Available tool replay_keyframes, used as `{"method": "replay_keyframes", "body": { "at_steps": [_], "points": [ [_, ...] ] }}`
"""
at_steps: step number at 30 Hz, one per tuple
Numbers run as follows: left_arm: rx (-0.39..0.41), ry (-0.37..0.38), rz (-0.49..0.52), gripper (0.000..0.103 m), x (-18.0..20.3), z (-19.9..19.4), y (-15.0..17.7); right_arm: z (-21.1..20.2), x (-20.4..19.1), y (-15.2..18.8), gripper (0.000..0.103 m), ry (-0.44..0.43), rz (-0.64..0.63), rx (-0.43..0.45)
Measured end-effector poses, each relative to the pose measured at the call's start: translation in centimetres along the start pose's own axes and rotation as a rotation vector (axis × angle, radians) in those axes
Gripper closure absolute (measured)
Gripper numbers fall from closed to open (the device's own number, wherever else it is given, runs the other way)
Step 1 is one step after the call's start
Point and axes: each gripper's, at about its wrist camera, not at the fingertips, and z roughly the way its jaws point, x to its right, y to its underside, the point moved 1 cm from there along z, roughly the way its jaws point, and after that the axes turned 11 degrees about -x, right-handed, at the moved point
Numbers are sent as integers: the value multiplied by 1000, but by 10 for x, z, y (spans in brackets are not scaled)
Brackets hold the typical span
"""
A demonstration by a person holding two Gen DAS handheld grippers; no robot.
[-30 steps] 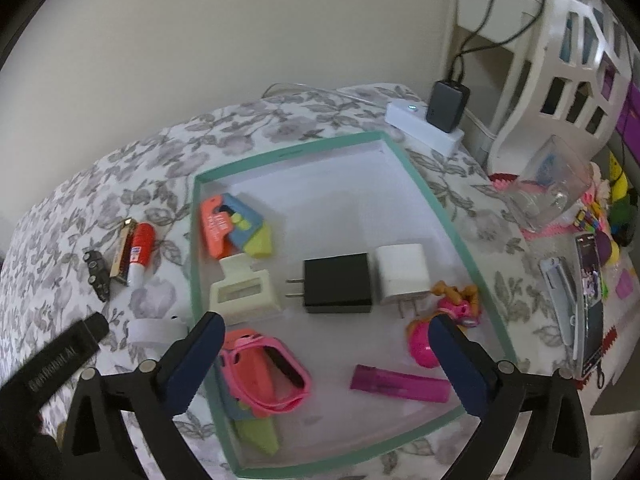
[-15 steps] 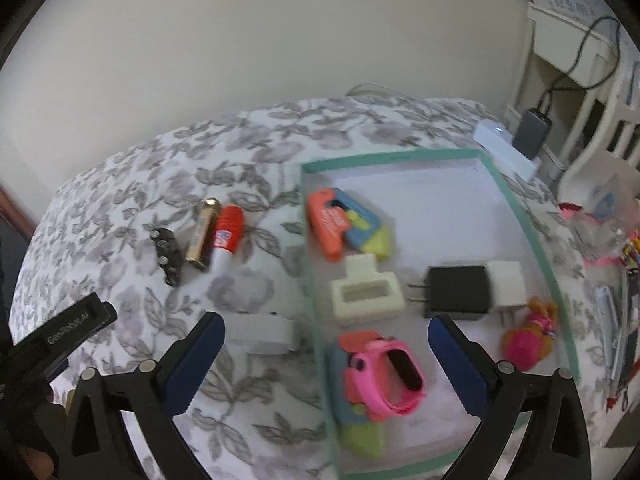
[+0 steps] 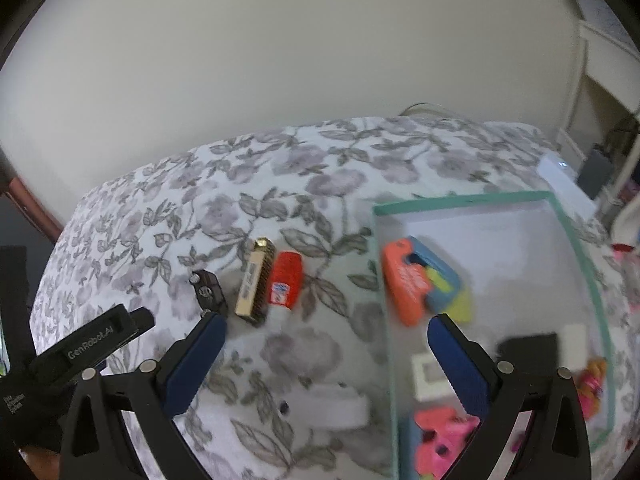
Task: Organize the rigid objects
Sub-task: 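Move both tools back toward the black toy car in the pile, then grasp the black toy car with the left tool while the right tool grasps the white watch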
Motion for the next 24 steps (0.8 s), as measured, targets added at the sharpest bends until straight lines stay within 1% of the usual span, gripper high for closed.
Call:
{"method": "replay_keyframes", "body": {
  "at_steps": [3,5,7,10,14,18,19,20,22,24],
  "points": [
    [-4,30,19,2,3,3,-14,11,-3,-11,9,-32,-3,-5],
    [4,37,37,2,6,3,-22,20,-2,-17,15,-41,4,-21],
    [8,47,62,2,10,4,-27,27,0,-20,19,-54,-1,-48],
    [-12,78,105,2,22,12,-31,36,7,-19,20,-51,-3,-122],
    [-63,75,155,2,43,29,-29,39,15,-15,21,-57,-1,-194],
    [-78,73,209,3,61,35,-24,38,18,-9,21,-57,-19,-239],
    [-82,70,220,6,64,36,-23,38,18,-8,21,-55,-22,-247],
    [-85,58,229,13,68,38,-22,39,18,-6,21,-56,-24,-257],
    [-95,31,242,25,73,42,-20,41,18,-2,23,-69,-26,-280],
    [-107,29,247,29,75,45,-17,40,18,0,24,-61,-32,-288]
  ]
}}
